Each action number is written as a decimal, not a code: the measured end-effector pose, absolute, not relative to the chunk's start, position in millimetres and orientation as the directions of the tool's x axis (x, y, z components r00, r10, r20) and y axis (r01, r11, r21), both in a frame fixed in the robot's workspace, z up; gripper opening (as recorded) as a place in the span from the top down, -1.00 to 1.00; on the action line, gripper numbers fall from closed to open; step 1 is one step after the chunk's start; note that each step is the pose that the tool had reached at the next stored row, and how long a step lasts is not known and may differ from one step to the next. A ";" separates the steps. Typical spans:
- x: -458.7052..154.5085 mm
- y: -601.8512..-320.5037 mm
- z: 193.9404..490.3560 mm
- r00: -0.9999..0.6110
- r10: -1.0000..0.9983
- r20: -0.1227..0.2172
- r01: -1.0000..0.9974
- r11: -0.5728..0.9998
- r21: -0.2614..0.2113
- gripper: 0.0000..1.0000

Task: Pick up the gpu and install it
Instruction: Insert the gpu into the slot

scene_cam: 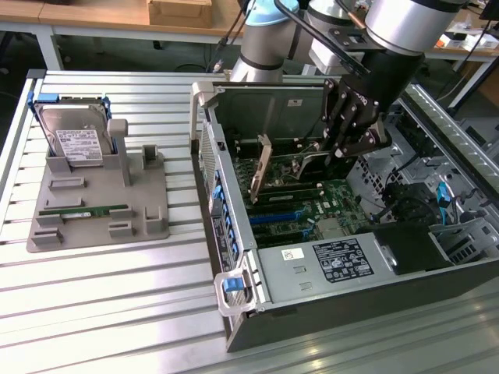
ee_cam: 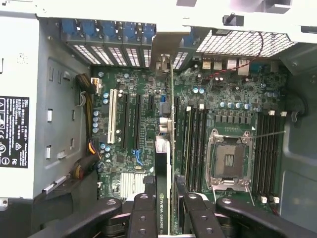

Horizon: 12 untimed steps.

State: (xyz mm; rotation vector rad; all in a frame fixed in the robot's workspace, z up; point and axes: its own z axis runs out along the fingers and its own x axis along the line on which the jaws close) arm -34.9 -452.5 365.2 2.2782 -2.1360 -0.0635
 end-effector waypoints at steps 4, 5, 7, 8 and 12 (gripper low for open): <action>-34.9 -452.5 364.7 0.065 -0.998 -0.017 -0.997 -0.066 0.041 0.48; -34.9 -452.5 364.5 0.065 -0.998 -0.017 -0.997 -0.066 0.041 0.48; -34.9 -452.5 364.1 0.065 -0.998 -0.017 -0.997 -0.066 0.041 0.48; -34.9 -452.5 363.7 0.065 -0.998 -0.017 -0.997 -0.066 0.041 0.48; -34.9 -452.5 362.0 0.057 -0.998 -0.017 -0.998 -0.057 0.041 0.48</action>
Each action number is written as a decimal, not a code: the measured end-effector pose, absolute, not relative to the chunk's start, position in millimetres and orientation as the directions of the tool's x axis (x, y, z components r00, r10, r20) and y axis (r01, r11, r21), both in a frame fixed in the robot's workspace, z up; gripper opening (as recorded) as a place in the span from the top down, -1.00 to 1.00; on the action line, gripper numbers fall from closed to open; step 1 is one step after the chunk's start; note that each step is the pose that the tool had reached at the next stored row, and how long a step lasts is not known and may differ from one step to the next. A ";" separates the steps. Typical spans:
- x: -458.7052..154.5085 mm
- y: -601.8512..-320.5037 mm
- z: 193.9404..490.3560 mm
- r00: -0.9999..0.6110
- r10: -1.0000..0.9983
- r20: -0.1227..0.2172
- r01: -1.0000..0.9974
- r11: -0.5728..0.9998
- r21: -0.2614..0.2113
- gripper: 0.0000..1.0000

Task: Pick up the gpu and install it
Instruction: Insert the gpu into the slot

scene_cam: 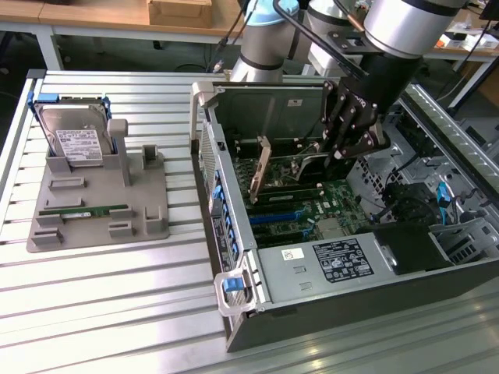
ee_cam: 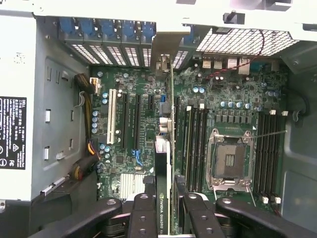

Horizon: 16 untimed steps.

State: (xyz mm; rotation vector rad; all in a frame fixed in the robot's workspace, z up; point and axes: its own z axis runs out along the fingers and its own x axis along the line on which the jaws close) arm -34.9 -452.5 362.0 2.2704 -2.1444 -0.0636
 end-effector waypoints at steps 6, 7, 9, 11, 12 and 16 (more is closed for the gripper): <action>-34.9 -452.5 359.9 0.057 -0.998 -0.017 -0.998 -0.057 0.041 0.48; -34.8 -452.5 359.1 0.057 -0.998 -0.017 -0.998 -0.057 0.041 0.48; -34.9 -452.5 357.7 0.057 -0.998 -0.017 -0.998 -0.057 0.041 0.48; -35.0 -452.5 356.3 0.056 -0.998 -0.017 -0.998 -0.057 0.041 0.48; -35.2 -452.5 355.6 0.057 -0.998 -0.017 -0.998 -0.057 0.041 0.48; -35.4 -452.5 353.4 0.057 -0.998 -0.017 -0.998 -0.057 0.041 0.48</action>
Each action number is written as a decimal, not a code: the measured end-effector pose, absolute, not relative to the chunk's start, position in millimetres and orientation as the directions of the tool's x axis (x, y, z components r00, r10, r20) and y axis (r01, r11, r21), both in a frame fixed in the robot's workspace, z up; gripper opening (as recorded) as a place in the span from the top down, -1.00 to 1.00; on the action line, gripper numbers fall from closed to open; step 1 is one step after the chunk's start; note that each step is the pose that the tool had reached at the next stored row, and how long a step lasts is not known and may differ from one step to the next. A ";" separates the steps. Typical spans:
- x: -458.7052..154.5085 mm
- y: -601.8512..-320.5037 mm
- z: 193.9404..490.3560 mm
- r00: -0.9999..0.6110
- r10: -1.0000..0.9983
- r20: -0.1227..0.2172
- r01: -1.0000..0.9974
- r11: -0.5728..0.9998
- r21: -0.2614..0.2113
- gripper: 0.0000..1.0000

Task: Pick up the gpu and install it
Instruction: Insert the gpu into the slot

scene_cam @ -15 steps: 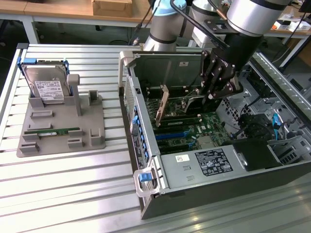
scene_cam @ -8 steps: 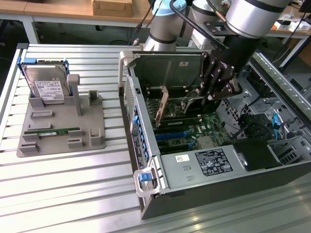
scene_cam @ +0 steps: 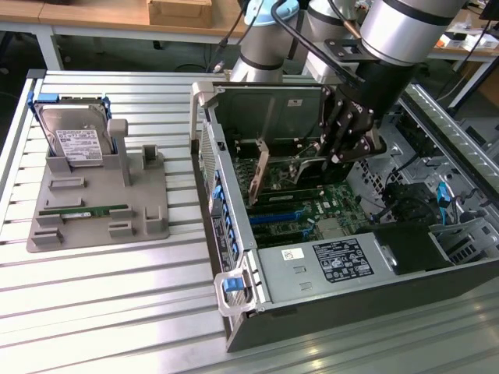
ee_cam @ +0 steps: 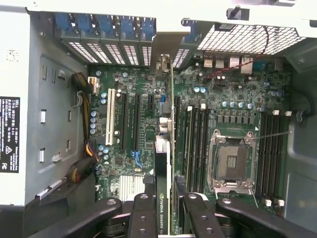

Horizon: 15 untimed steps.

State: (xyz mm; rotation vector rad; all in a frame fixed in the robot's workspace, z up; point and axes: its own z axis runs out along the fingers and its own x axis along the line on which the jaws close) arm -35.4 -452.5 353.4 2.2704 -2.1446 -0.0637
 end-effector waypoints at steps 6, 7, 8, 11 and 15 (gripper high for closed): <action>-35.9 -453.4 348.2 0.057 -0.998 -0.017 -0.998 -0.057 0.041 0.48; -35.8 -453.6 347.5 0.056 -0.998 -0.017 -0.998 -0.057 0.041 0.48; -35.8 -453.7 346.3 0.055 -0.998 -0.016 -0.998 -0.056 0.041 0.48; -35.8 -453.7 343.5 0.038 -0.999 -0.016 -0.998 -0.038 0.041 0.48; -35.8 -453.7 340.8 0.027 -0.999 -0.016 -0.999 -0.028 0.041 0.48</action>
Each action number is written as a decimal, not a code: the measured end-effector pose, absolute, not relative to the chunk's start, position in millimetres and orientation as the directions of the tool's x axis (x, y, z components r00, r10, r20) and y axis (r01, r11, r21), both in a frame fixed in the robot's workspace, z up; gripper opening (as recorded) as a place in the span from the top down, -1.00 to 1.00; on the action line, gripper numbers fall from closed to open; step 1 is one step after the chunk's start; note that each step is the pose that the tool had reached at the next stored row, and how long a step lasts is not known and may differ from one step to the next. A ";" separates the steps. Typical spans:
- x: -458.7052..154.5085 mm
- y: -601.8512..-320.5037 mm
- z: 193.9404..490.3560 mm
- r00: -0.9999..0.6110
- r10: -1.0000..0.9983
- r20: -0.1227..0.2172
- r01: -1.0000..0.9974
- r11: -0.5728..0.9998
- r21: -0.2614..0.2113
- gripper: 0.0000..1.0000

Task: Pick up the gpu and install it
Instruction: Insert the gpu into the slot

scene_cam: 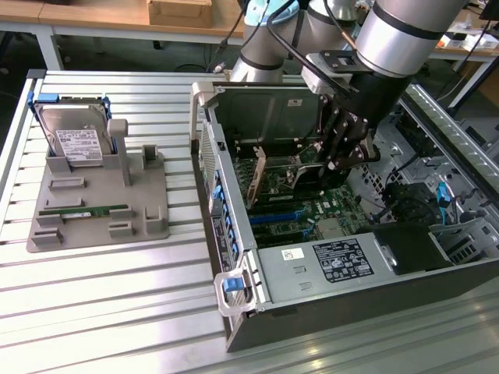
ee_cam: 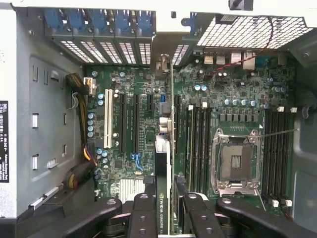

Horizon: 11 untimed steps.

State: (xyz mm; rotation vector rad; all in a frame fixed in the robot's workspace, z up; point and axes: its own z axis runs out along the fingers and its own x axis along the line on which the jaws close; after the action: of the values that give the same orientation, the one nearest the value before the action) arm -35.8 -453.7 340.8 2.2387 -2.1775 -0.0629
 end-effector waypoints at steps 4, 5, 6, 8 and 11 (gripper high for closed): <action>-35.8 -453.7 333.8 0.023 -1.000 -0.016 -0.999 -0.024 0.041 0.48; -35.8 -453.7 332.8 0.023 -1.000 -0.016 -0.999 -0.024 0.041 0.48; -35.8 -453.7 331.2 0.023 -1.000 -0.016 -0.999 -0.024 0.041 0.48; -35.8 -453.7 328.7 0.023 -1.000 -0.016 -0.999 -0.024 0.041 0.48; -35.9 -453.7 322.7 0.023 -1.000 -0.015 -0.999 -0.023 0.041 0.48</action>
State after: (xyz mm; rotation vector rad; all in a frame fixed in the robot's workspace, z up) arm -35.9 -453.7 322.7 2.2332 -2.1822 -0.0619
